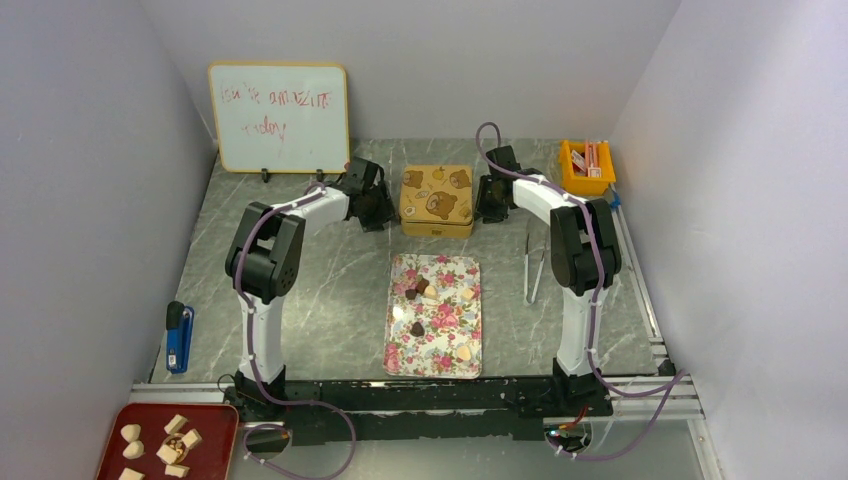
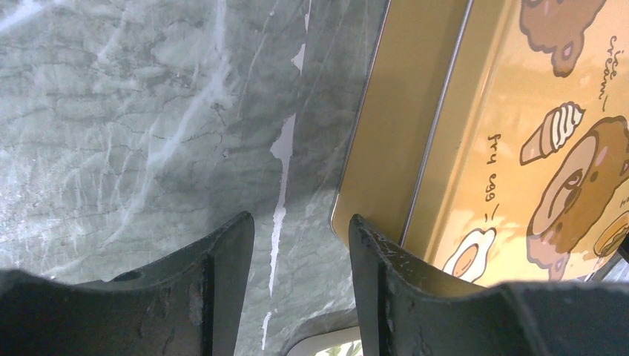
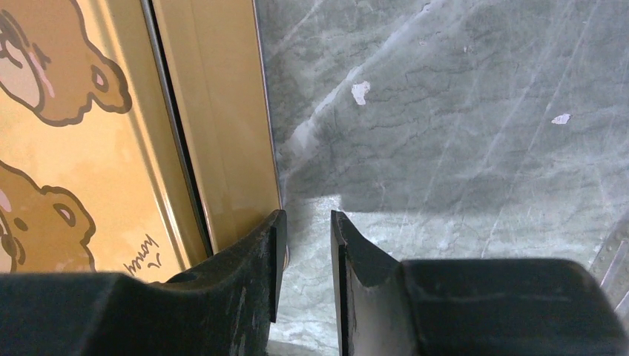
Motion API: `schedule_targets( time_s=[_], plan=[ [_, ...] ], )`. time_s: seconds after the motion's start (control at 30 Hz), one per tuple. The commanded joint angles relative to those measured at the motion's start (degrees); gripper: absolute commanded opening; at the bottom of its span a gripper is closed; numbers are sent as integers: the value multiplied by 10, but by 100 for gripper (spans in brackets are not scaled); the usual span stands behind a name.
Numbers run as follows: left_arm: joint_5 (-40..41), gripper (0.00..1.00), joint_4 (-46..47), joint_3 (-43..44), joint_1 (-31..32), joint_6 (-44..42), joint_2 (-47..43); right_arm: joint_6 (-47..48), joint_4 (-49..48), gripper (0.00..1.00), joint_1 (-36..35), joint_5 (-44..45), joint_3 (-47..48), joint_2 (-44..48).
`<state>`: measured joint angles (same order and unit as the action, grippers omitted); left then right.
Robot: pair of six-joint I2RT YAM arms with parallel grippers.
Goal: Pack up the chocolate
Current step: Move the packing box to the center of the board, then reset both arms
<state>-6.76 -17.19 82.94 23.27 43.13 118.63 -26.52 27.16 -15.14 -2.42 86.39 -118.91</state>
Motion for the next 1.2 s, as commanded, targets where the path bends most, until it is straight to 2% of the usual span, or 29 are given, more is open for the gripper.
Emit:
schedule_targets(
  time_s=[0.0, 0.77, 0.9, 1.03, 1.1, 1.17],
  plan=[
    [-6, 55, 6, 2, 12, 1, -36, 3, -3, 33, 0, -23, -4, 30],
    [67, 54, -54, 12, -1, -7, -67, 26, 1, 35, 47, -4, 8, 55],
    [121, 54, -61, 31, -8, -44, -81, 54, -50, 38, 48, 18, -13, 89],
    [184, 54, -35, 43, -10, -107, -104, 94, -145, 43, 48, 22, -60, 145],
    [219, 55, -4, 29, -10, -138, -125, 116, -196, 46, 48, 12, -90, 176],
    [253, 55, 54, -21, -9, -173, -158, 136, -230, 49, 47, 17, -113, 204]
  ],
)
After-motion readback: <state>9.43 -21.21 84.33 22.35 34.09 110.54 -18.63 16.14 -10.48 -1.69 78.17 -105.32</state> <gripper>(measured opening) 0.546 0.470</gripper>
